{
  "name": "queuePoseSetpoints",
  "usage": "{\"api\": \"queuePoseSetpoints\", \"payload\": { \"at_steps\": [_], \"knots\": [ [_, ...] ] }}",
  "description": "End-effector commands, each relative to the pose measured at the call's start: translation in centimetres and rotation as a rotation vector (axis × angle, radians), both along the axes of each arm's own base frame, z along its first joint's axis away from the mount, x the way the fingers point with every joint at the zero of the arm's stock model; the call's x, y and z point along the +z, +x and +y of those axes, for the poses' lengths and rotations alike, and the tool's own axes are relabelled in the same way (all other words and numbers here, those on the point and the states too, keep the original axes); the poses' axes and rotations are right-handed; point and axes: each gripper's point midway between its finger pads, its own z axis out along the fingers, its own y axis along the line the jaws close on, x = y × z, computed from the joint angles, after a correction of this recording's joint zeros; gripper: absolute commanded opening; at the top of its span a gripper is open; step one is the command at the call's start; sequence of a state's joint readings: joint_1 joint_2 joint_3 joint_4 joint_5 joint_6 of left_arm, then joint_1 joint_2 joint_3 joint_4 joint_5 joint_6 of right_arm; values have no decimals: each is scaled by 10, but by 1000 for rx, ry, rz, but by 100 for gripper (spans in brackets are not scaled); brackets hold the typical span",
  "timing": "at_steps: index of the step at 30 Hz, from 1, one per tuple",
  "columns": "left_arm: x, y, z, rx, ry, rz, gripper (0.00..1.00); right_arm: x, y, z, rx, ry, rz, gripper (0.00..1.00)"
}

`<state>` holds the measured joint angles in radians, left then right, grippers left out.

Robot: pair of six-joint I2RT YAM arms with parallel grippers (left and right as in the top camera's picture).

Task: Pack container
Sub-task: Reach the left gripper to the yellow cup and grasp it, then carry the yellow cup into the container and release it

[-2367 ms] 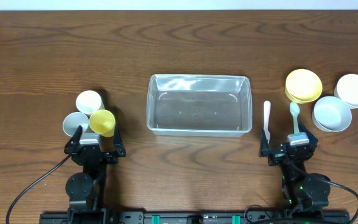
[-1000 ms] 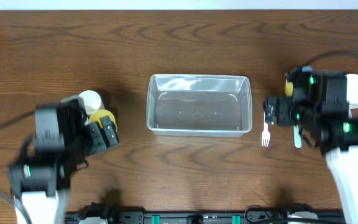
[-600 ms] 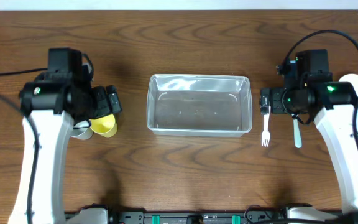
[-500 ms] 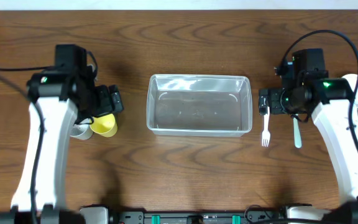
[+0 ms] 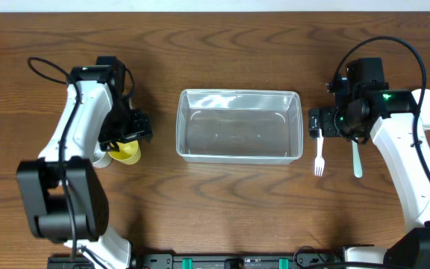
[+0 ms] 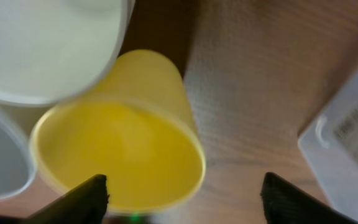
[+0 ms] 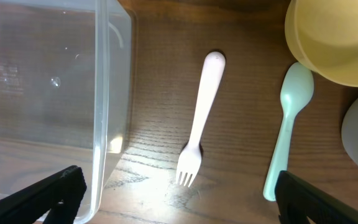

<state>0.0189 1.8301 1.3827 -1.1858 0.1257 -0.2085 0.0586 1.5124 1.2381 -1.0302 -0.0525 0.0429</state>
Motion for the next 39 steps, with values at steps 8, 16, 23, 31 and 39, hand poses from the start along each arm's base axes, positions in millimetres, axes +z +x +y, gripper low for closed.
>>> {"api": "queuePoseSetpoints", "payload": {
  "at_steps": [8,16,23,31,39],
  "knots": [
    [-29,-2,1,-12,2,77,29,2,2,-3,-21,-3,2,93],
    [-29,-1,1,-13,2,75,6,2,2,-3,-21,-4,2,93],
    [-20,-9,-7,-39,3,87,6,2,2,-4,-21,-5,1,94],
    [49,-15,-58,-209,2,-28,6,2,2,-4,-21,-8,0,94],
    [156,18,-109,-384,40,-448,6,2,2,-4,-21,-8,0,95]
  ]
}}
